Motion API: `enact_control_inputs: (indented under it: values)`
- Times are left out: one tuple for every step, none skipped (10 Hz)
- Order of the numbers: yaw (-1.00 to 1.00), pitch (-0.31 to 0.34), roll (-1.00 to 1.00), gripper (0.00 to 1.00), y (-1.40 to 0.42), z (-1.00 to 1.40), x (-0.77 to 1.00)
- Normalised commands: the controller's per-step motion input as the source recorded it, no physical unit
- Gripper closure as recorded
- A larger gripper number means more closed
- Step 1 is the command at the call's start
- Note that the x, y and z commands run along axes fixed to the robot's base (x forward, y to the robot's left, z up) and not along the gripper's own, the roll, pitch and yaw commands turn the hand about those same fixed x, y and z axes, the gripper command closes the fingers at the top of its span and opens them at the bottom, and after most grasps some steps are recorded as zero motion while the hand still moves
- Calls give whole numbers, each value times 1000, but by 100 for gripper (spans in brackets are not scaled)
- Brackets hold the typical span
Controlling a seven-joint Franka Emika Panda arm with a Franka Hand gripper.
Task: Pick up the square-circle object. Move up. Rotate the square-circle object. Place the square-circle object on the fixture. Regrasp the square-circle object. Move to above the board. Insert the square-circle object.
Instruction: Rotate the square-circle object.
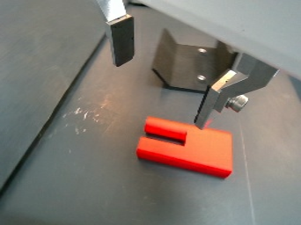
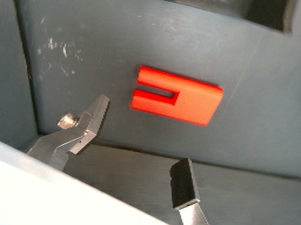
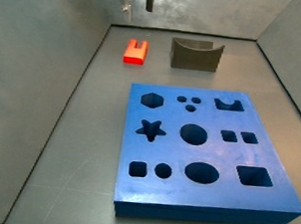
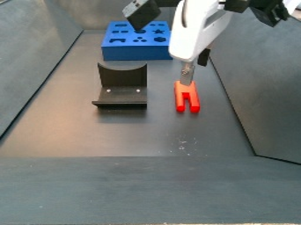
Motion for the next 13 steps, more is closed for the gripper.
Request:
enact_control_inputs:
  values:
    - [1000, -4, 1, 0, 6, -42, 36]
    - [1000, -4, 1, 0, 6, -42, 37]
    - [1000, -4, 1, 0, 6, -42, 37]
    - [1000, -4, 1, 0, 6, -42, 37]
    - [1000, -4, 1, 0, 6, -42, 37]
    - [1000, -4, 1, 0, 6, -41, 37]
    - [1000, -5, 1, 0, 6, -41, 37]
    - [1000, -5, 1, 0, 6, -41, 37]
    - [1000, -5, 1, 0, 6, -41, 37]
    - [1000, -5, 2, 0, 6, -41, 37]
    - [1000, -6, 2, 0, 6, -41, 37]
    - [1000, -6, 2, 0, 5, -41, 37]
    - [1000, -6, 2, 0, 5, -41, 37]
